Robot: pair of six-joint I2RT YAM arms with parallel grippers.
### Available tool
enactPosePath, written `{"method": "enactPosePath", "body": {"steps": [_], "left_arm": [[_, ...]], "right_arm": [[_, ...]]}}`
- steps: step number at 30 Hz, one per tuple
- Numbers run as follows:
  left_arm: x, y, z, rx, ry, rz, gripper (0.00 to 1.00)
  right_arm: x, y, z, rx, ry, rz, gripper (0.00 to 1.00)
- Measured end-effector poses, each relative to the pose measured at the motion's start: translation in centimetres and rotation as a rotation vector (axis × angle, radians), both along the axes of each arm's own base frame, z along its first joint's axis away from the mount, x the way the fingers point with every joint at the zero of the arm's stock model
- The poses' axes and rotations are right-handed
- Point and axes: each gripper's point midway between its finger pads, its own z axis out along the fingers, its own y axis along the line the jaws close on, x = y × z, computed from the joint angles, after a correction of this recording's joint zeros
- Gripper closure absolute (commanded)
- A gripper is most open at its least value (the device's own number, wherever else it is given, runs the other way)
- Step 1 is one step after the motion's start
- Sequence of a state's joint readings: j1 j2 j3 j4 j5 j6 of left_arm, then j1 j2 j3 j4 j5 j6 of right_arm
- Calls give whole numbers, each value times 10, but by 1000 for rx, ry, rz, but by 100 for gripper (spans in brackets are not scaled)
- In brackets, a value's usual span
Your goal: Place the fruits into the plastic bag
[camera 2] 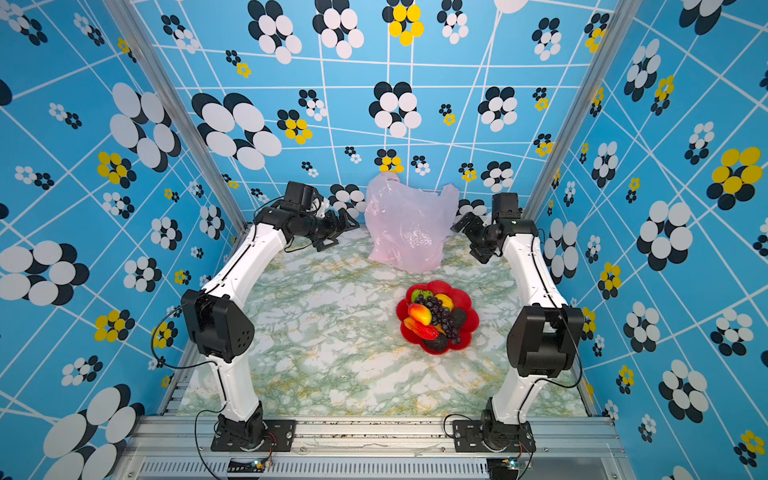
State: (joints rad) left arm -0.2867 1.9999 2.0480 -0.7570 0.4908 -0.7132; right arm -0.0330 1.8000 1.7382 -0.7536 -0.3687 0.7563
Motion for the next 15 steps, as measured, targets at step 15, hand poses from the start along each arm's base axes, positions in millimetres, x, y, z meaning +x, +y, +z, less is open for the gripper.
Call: {"method": "enactPosePath", "body": {"steps": [15], "left_arm": [[-46,-76,-97,66,244,-156,1]], "right_arm": [[-114,-51,-133,-129,490,-55,0]]}}
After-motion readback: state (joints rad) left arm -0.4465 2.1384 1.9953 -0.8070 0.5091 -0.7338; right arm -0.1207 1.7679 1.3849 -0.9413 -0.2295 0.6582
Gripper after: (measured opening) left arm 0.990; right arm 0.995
